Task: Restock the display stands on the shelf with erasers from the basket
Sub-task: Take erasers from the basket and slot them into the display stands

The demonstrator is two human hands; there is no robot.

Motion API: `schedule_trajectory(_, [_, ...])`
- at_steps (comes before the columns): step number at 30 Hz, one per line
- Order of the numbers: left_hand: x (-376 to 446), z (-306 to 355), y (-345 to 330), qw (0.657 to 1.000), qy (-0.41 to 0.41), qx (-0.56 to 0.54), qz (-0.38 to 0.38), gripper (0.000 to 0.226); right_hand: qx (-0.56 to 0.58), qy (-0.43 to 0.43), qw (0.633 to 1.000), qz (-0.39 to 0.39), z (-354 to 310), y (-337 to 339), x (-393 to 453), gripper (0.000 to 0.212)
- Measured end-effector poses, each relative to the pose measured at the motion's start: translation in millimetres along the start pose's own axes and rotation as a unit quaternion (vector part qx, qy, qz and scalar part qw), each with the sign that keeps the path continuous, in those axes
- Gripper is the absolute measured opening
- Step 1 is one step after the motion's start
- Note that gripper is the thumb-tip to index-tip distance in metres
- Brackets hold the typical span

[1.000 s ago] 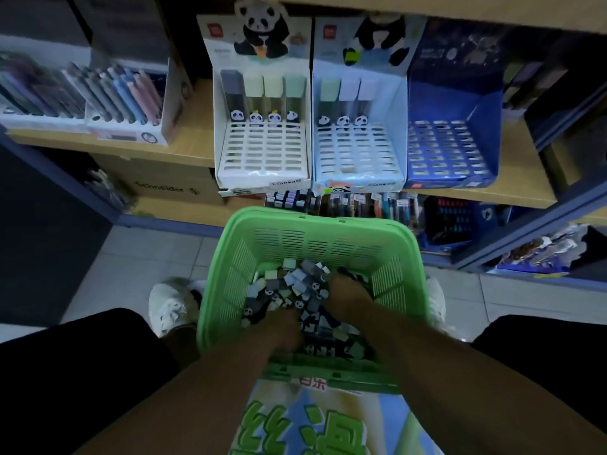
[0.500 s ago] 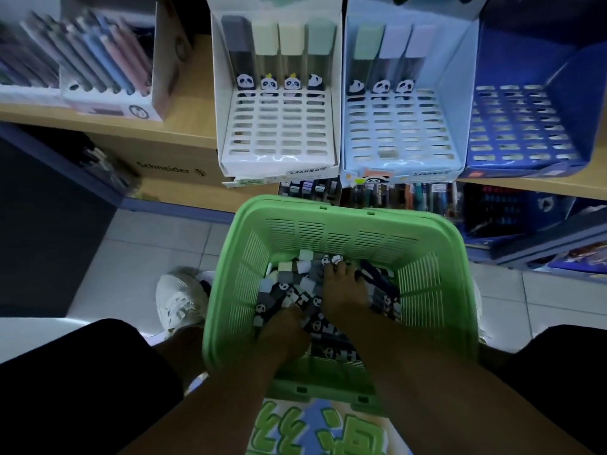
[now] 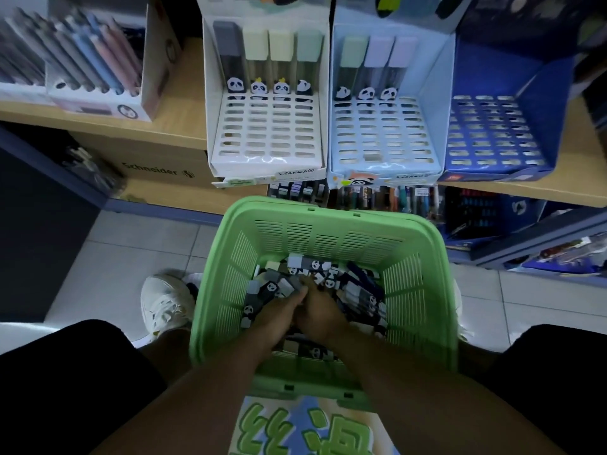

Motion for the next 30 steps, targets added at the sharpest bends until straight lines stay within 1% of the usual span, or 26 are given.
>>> schedule_trajectory(2, [2.5,1.6,-8.5,0.983,0.065,-0.169,0.009,0.056,0.020,0.043,0.999,-0.001,-18.5,1.1,-4.5,0.085])
schedule_trajectory(3, [-0.4,4.8,-9.1,0.976,0.072,-0.208,0.007,0.057,0.024,0.049,0.999,0.001,-27.3,5.3,-7.1,0.090])
schedule_trajectory(5, [-6.0,8.9,-9.6,0.971,0.068,-0.228,-0.014,0.063,0.041,0.035,0.998,-0.014,-35.5,9.5,-9.5,0.092])
schedule_trajectory(7, [-6.7,8.0,-6.8,0.965,0.085,-0.247,-0.015,0.079,0.047,0.017,0.996,-0.074,-39.3,12.6,-13.0,0.088])
schedule_trajectory(8, [-2.2,4.2,-7.6,0.962,0.099,-0.253,-0.010,0.085,0.046,0.012,0.992,-0.115,-40.5,15.1,-14.6,0.080])
schedule_trajectory(9, [-1.4,3.1,-4.8,0.963,0.101,-0.251,0.003,0.082,0.050,0.008,0.986,-0.162,-43.4,21.9,-15.8,0.071])
schedule_trajectory(11, [2.4,2.2,-0.1,0.962,0.089,-0.253,0.044,0.056,0.081,-0.016,0.961,-0.266,-47.4,39.0,-15.8,0.050])
schedule_trajectory(12, [6.9,1.3,1.6,0.960,0.081,-0.260,0.065,0.046,0.109,-0.042,0.943,-0.310,-47.8,50.1,-14.0,0.045])
schedule_trajectory(13, [7.0,4.2,3.7,0.958,0.072,-0.268,0.077,0.039,0.127,-0.080,0.933,-0.328,-43.1,62.1,-9.4,0.043])
schedule_trajectory(14, [8.2,6.5,4.3,0.954,0.068,-0.279,0.082,0.034,0.126,-0.116,0.935,-0.310,-31.5,71.2,-0.1,0.041])
schedule_trajectory(15, [8.1,8.4,4.3,0.952,0.067,-0.286,0.090,0.029,0.089,-0.142,0.951,-0.261,-17.3,82.4,9.5,0.037])
schedule_trajectory(16, [5.3,11.0,3.0,0.950,0.066,-0.292,0.089,0.026,-0.008,-0.133,0.971,-0.198,0.2,92.5,20.0,0.032])
schedule_trajectory(17, [1.9,13.8,0.5,0.949,0.063,-0.297,0.080,0.025,-0.122,-0.115,0.976,-0.140,16.9,100.0,27.6,0.030])
schedule_trajectory(18, [-2.0,16.2,-1.4,0.951,0.057,-0.298,0.063,0.026,-0.222,-0.097,0.966,-0.092,31.8,102.9,32.7,0.028])
schedule_trajectory(19, [-5.7,17.8,-3.5,0.954,0.050,-0.292,0.043,0.028,-0.268,-0.103,0.956,-0.056,43.5,103.0,32.6,0.027])
schedule_trajectory(20, [-8.4,18.2,-5.8,0.961,0.043,-0.271,0.025,0.029,-0.282,-0.115,0.952,-0.032,53.1,100.4,29.5,0.024])
schedule_trajectory(22, [-11.6,16.3,-7.9,0.974,0.023,-0.226,0.006,0.025,-0.280,-0.134,0.950,-0.014,69.2,89.0,23.2,0.024])
schedule_trajectory(24, [-12.6,15.2,-10.2,0.978,0.011,-0.207,0.005,0.019,-0.268,-0.119,0.956,-0.006,81.1,75.6,20.5,0.029])
schedule_trajectory(27, [-15.0,12.5,-13.8,0.981,0.010,-0.191,0.007,0.018,-0.228,-0.130,0.963,0.055,95.6,65.2,17.2,0.031])
schedule_trajectory(28, [-15.6,10.9,-14.4,0.983,0.012,-0.185,0.006,0.018,-0.230,-0.132,0.962,0.063,101.6,61.8,17.7,0.030])
schedule_trajectory(30, [-13.6,8.0,-14.2,0.986,0.009,-0.166,0.005,0.021,-0.260,-0.111,0.958,0.052,104.7,58.1,15.9,0.036])
Point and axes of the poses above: each hand's wrist, its own x-axis towards the middle knuckle, its own y-axis out of the back of the hand, z = x × y, the point moved 5 cm from there along x, towards the middle knuckle, and after that the axes turned 14 degrees about z, right-handed, at the moved point
